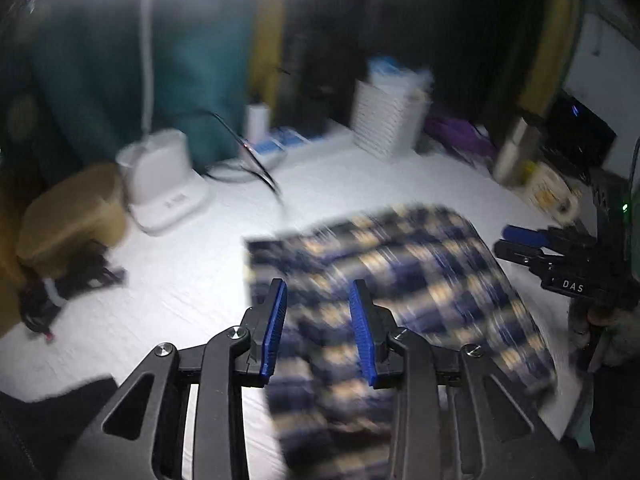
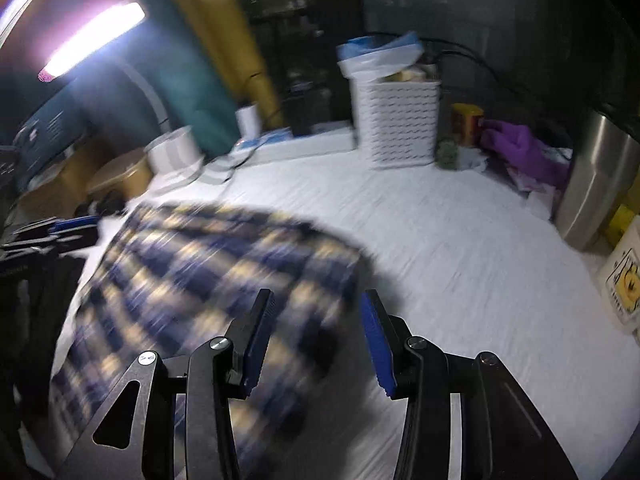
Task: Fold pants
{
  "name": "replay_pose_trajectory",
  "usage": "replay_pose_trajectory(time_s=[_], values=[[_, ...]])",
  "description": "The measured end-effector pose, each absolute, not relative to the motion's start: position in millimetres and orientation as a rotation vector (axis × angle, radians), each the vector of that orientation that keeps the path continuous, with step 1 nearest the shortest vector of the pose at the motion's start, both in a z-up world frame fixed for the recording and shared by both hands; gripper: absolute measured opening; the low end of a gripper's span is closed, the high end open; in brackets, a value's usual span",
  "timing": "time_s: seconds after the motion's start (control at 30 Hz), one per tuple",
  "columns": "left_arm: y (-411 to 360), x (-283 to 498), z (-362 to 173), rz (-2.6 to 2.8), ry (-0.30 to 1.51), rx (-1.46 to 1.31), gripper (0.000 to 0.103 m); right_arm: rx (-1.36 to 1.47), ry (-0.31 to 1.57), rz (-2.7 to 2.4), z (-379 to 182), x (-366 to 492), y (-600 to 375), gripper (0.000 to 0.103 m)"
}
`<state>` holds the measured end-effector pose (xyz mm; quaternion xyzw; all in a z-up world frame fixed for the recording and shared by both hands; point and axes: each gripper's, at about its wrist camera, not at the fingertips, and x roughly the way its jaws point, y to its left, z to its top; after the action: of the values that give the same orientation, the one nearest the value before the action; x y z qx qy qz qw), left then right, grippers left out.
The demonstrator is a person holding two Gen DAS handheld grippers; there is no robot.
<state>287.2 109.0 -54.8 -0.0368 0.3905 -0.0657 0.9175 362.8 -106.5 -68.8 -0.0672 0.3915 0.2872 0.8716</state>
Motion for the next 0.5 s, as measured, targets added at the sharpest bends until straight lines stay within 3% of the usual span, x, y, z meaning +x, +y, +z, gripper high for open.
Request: replay_pose_trajectory(time_s=[0.37,0.5], values=[[106,277,-107,-0.067,0.881,-0.06,0.035,-0.23,0.884,0.566,-113,310,-99,0.047],[97,278,-103,-0.042,0.873,0.017,0.035,-0.221,0.885,0.532,-117,304,-114,0.056]])
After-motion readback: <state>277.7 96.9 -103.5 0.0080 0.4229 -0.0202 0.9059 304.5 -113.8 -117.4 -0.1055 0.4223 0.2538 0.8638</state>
